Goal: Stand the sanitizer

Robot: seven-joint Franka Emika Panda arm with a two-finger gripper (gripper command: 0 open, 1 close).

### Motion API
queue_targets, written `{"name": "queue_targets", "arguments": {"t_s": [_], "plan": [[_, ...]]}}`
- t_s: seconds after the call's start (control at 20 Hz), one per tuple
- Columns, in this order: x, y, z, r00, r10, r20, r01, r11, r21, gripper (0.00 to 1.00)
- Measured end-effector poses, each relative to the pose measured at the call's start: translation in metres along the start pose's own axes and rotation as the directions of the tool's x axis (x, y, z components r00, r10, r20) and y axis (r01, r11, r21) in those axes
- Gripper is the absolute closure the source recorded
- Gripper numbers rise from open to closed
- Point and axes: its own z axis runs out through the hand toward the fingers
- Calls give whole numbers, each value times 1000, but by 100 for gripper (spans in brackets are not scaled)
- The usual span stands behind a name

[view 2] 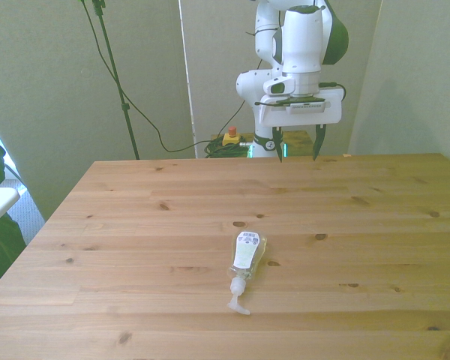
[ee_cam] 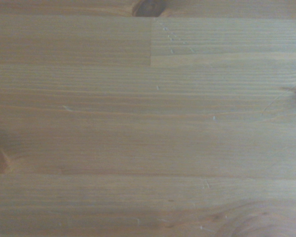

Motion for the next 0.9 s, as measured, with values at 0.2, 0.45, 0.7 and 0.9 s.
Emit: {"name": "queue_targets", "arguments": {"t_s": [0.2, 0.45, 0.7, 0.9], "plan": [[6, -5, -1, 1000, 3, -6, -3, 1000, 0, 0], [62, -25, 1, 993, 86, -76, -83, 996, 39, 0], [142, -74, 11, 978, 170, -123, -164, 985, 61, 0], [194, -110, 19, 966, 219, -141, -209, 975, 81, 0]]}}
